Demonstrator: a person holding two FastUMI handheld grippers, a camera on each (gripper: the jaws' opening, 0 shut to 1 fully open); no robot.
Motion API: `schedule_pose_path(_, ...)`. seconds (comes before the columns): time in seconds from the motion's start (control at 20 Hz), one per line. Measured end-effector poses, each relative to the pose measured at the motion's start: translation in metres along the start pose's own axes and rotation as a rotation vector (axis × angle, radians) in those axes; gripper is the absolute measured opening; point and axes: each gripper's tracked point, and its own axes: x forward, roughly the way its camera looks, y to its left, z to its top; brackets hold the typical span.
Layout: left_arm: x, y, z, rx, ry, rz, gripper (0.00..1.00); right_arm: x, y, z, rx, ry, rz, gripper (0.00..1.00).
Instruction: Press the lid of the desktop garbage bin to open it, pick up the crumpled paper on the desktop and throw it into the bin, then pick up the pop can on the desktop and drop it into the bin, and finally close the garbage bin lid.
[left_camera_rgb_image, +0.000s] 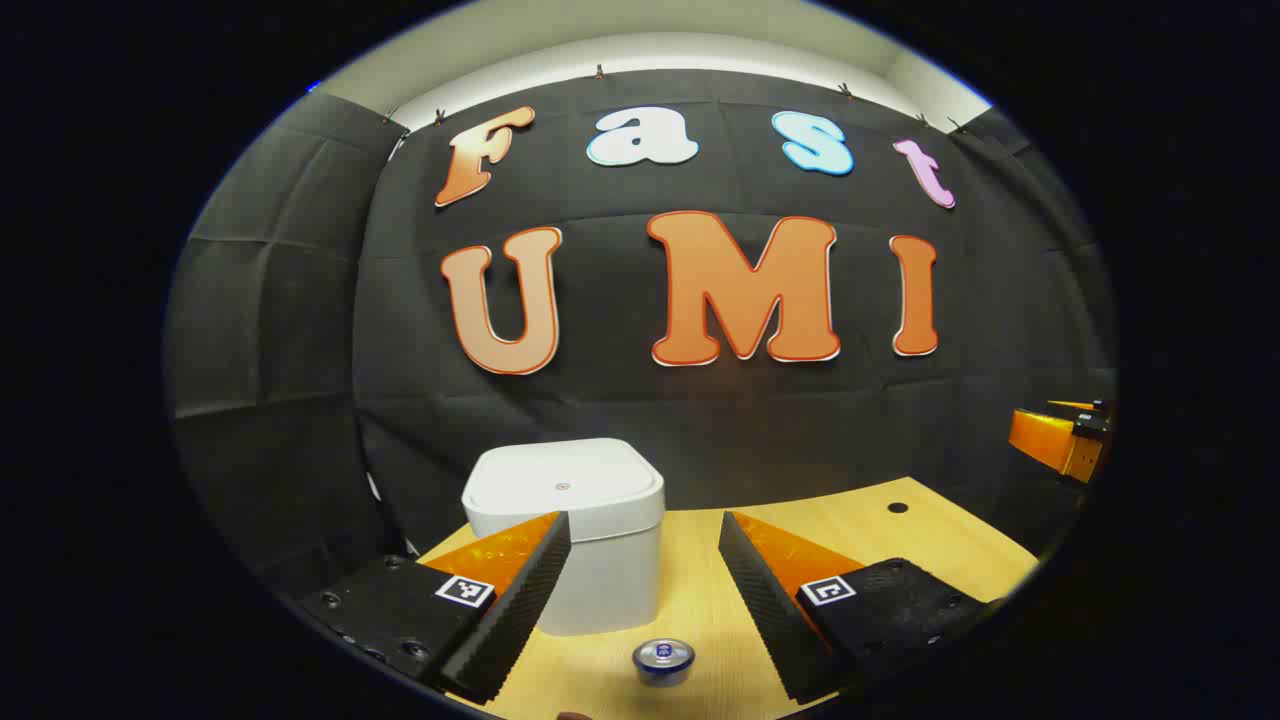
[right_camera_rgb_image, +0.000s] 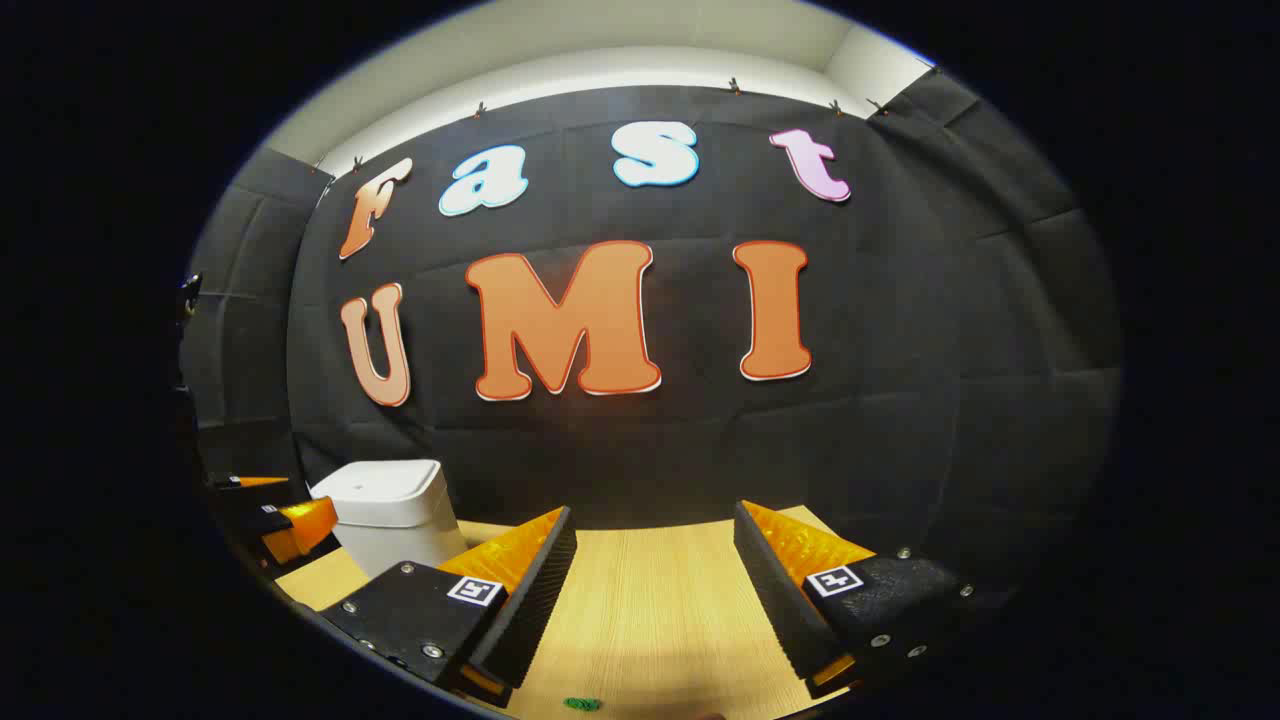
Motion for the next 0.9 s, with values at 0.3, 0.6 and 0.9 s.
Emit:
schedule_pose_path(0.3,-0.005,0.003,-0.017,-0.073,0.038,0.045,0.95,0.01,-0.015,-0.023,0.0,0.057,0.027,0.95)
schedule_pose_path(0.6,-0.01,0.008,-0.01,-0.069,0.028,0.05,0.95,0.007,-0.014,-0.024,-0.003,0.078,0.042,0.94)
schedule_pose_path(0.9,-0.002,0.028,-0.005,-0.031,0.038,-0.003,0.95,0.01,-0.004,-0.027,0.011,0.095,-0.004,0.94)
